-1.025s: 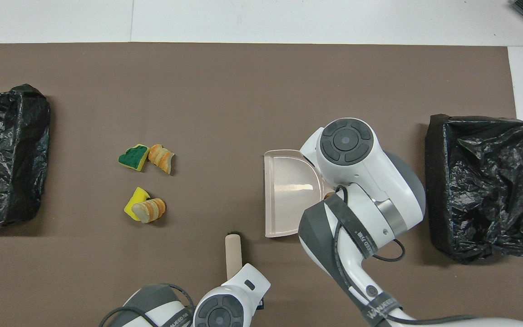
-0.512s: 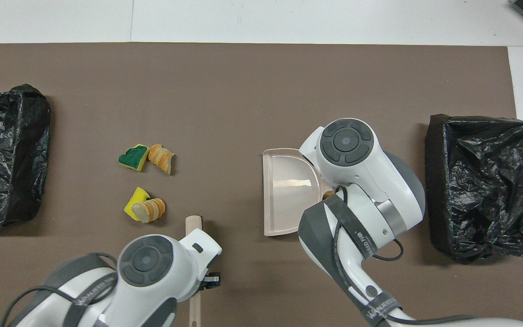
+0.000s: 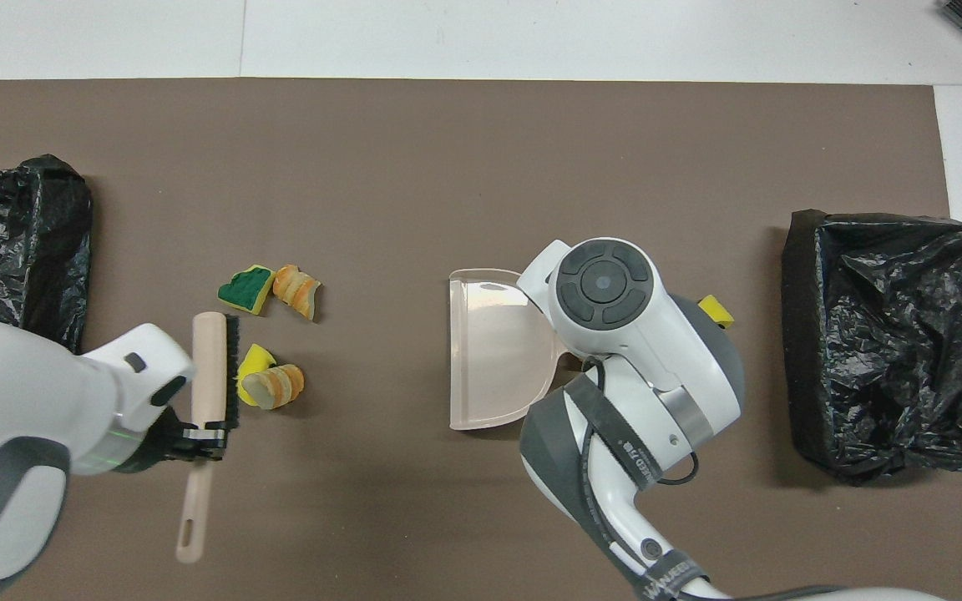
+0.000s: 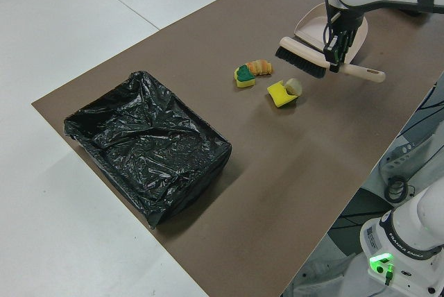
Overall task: Sweep and dump trash in bin
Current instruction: 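Hold the dustpan with the right gripper while the left gripper sweeps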
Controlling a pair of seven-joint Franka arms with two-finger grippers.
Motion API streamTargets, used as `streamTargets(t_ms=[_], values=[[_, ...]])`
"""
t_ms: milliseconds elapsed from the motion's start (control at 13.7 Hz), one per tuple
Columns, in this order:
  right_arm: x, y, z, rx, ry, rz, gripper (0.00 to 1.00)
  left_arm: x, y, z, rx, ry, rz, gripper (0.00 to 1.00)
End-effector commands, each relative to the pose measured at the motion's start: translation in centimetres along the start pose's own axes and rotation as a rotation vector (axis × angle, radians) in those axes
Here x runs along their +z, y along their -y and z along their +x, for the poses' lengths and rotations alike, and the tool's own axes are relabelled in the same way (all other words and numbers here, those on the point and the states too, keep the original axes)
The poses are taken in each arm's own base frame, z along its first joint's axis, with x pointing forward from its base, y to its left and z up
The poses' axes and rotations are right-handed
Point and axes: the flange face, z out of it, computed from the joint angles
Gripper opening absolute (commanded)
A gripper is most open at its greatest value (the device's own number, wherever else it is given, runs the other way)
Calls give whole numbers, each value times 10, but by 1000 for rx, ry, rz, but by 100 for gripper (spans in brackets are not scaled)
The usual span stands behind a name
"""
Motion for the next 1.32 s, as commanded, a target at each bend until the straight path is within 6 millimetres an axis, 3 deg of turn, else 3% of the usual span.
streamTargets(t_ms=[0, 146, 293, 439, 586, 659, 1025, 1171, 1245], values=[[8, 5, 30, 44, -24, -1, 0, -7, 48, 23, 47, -73, 55, 0], [9, 9, 60, 65, -28, -9, 0, 1, 80, 41, 35, -98, 86, 0], [6, 6, 63, 70, -31, -16, 0, 19, 98, 60, 3, -113, 81, 0], [10, 8, 64, 65, -18, -13, 0, 40, 100, 78, 2, -113, 82, 0], [13, 8, 64, 65, -12, -6, 0, 49, 101, 100, 1, -140, 83, 0], [13, 8, 63, 64, -10, -6, 0, 44, 95, 110, 13, -140, 86, 0], [14, 9, 62, 63, -6, -3, 0, 72, 72, 141, 43, -98, 86, 0], [13, 8, 62, 63, -7, -4, 0, 77, 65, 160, 53, -85, 86, 0], [13, 9, 62, 64, -8, -3, 0, 76, 56, 160, 68, -80, 89, 0]])
